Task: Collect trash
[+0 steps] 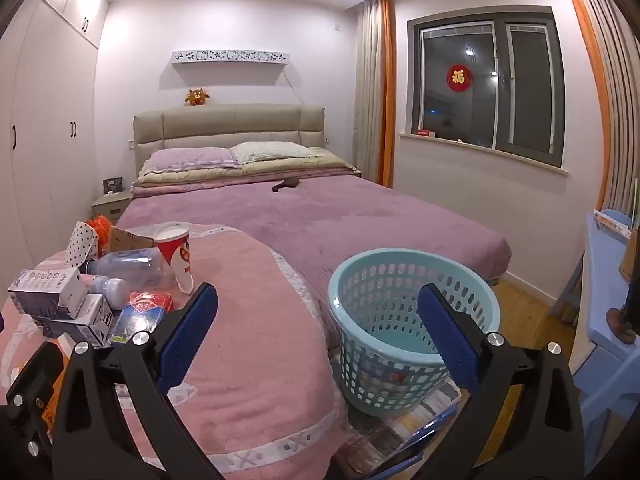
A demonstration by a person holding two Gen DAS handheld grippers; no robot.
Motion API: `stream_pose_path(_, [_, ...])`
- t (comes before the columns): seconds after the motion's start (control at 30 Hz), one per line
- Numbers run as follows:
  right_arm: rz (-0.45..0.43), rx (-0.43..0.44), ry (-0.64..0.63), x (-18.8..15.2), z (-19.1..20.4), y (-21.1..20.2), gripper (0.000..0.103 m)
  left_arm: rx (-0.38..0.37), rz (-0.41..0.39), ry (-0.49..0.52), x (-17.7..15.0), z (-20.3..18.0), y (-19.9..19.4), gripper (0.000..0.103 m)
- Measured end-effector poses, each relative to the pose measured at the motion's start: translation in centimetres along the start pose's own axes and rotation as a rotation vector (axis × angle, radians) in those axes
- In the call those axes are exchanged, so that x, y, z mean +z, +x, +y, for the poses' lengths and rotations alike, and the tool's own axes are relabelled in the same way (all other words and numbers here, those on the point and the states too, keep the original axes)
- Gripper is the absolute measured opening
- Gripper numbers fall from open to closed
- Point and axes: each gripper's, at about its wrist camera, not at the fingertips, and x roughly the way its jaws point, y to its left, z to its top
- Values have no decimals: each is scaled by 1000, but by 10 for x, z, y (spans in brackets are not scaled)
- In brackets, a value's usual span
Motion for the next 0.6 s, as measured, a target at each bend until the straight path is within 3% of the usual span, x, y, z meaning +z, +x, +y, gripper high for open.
stream_pose_path(0.27, [16,-34,-15,-1,-10,-3,96,-2,14,9,-3,-13,-5,96])
stream_pose_path(0.43, [13,-59,-17,-3,-8,-1,96,-66,28,-43,-3,-5,5,96])
stream_pose_path(0.6, [14,-62,-14,-2,-6,0,96,-71,23,-40,-2,-4,4,96])
